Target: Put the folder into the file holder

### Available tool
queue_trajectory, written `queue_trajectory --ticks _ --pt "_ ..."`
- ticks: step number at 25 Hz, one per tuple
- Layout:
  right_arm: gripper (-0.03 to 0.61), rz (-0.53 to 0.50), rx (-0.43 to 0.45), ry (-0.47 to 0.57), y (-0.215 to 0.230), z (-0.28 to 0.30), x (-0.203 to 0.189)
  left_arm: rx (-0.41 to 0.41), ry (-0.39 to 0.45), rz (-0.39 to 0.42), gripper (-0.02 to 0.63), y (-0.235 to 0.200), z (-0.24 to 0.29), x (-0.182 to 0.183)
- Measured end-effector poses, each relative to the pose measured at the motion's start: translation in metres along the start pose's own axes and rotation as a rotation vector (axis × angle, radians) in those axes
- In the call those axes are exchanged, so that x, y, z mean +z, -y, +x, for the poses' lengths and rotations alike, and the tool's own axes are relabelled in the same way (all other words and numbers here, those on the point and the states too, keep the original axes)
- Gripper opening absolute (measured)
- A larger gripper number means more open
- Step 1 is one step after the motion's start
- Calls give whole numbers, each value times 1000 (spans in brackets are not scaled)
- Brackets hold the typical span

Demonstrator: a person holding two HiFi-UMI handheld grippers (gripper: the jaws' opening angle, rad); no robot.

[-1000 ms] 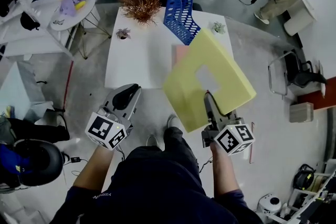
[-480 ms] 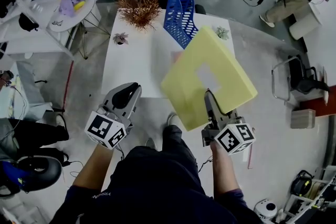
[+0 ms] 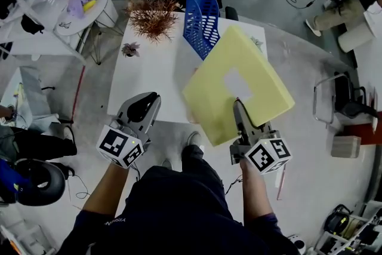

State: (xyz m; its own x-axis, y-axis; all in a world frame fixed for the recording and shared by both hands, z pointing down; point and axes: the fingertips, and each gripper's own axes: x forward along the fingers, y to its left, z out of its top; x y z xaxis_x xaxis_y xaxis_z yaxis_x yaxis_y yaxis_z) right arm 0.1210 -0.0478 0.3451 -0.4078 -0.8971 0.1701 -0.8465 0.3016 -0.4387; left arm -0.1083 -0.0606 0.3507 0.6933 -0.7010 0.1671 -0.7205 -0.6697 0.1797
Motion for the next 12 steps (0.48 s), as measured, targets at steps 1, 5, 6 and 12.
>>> queue_trajectory --ticks 1,5,6,12 --pt "166 3 5 -2 6 3 3 7 -4 -1 55 0 7 1" --pt "166 8 26 -7 29 17 18 30 -11 1 55 0 32 4" --pt "166 9 32 -8 34 21 21 35 -13 1 55 0 38 5" --pt "166 16 69 -10 64 45 39 69 -20 4 55 -3 72 8"
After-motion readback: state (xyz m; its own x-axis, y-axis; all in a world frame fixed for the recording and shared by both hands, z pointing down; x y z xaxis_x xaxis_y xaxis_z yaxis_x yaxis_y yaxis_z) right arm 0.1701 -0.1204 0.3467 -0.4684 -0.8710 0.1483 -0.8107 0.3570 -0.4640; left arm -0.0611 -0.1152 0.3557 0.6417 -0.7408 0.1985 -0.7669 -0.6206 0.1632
